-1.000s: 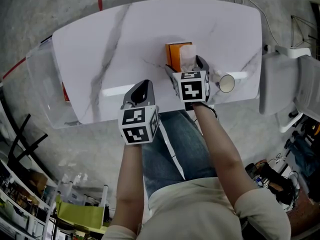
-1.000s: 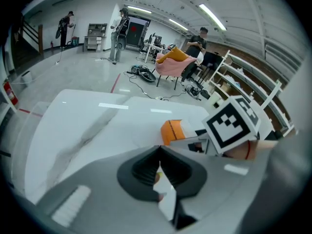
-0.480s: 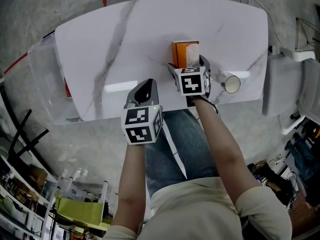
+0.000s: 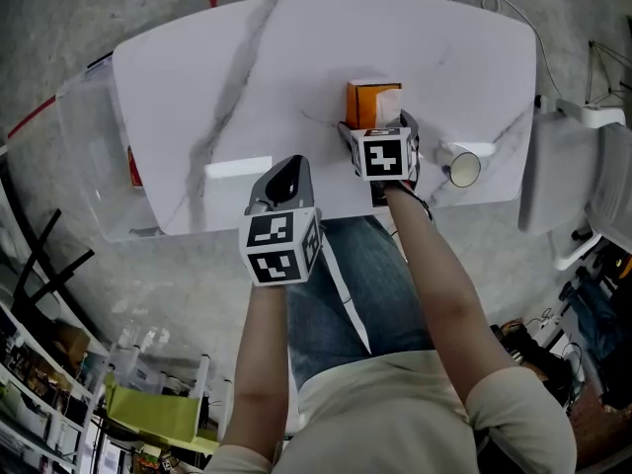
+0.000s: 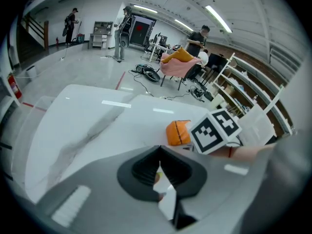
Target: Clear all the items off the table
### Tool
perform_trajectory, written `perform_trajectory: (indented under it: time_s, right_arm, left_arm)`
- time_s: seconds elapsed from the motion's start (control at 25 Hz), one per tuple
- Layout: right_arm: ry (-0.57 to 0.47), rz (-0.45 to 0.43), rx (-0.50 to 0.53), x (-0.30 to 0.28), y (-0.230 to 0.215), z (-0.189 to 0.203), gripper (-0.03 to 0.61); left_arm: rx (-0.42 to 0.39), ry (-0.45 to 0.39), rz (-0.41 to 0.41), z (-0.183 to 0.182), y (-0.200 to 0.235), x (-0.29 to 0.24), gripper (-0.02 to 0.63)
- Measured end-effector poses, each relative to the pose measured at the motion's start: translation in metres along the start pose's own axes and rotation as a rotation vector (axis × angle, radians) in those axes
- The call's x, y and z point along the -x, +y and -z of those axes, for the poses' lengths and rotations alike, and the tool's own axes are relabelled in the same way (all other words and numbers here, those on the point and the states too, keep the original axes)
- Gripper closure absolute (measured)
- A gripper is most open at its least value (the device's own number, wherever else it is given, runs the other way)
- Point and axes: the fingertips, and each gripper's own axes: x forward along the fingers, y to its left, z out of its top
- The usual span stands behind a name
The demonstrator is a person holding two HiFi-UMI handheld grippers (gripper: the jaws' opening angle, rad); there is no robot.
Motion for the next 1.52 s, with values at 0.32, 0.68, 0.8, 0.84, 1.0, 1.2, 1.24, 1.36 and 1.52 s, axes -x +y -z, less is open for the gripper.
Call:
perform_trajectory:
  time_s: [0.32,0.68,0.8,0.84,1.0,1.2,1.24,1.36,1.52]
  right_arm:
    - [-0.004,0.016,-0.001,-0.001,-0.001,0.001,0.081]
    - [0.007,0.017,0.000,0.005,-0.002,0.001,0.146]
    - [-0.001,0.022,-0.004,0.010,-0.003,0.000,0.179]
    - [-0.001,0.023,-0.003,0.011,-0.003,-0.001,0.185]
    - [0.001,0.013,0.015,0.014,0.002,-0.002,0.199]
    - [-0.021,-0.001,0.031,0.024,0.013,-0.010,0.206]
    - [-0.025,-0.005,0.036,0.027,0.016,-0.011,0.206]
    - [-0.040,-0.010,0.049,0.034,0.024,-0.013,0.207]
    - [-0.052,-0.021,0.060,0.041,0.035,-0.016,0.209]
  left_arm:
    - [-0.004,-0.002,0.000,0.004,0.001,0.001,0.604]
    - [0.009,-0.018,-0.010,0.004,0.005,0.008,0.604]
    - [0.017,-0.022,-0.017,0.004,0.008,0.009,0.604]
    - [0.018,-0.023,-0.019,0.005,0.008,0.009,0.604]
    - [0.022,-0.021,-0.025,0.006,0.009,0.013,0.604]
    - [0.019,-0.024,-0.030,0.002,0.010,0.017,0.604]
    - [0.017,-0.025,-0.031,0.001,0.011,0.019,0.604]
    - [0.012,-0.036,-0.037,-0.003,0.014,0.021,0.604]
    - [0.022,-0.054,-0.038,-0.007,0.021,0.023,0.604]
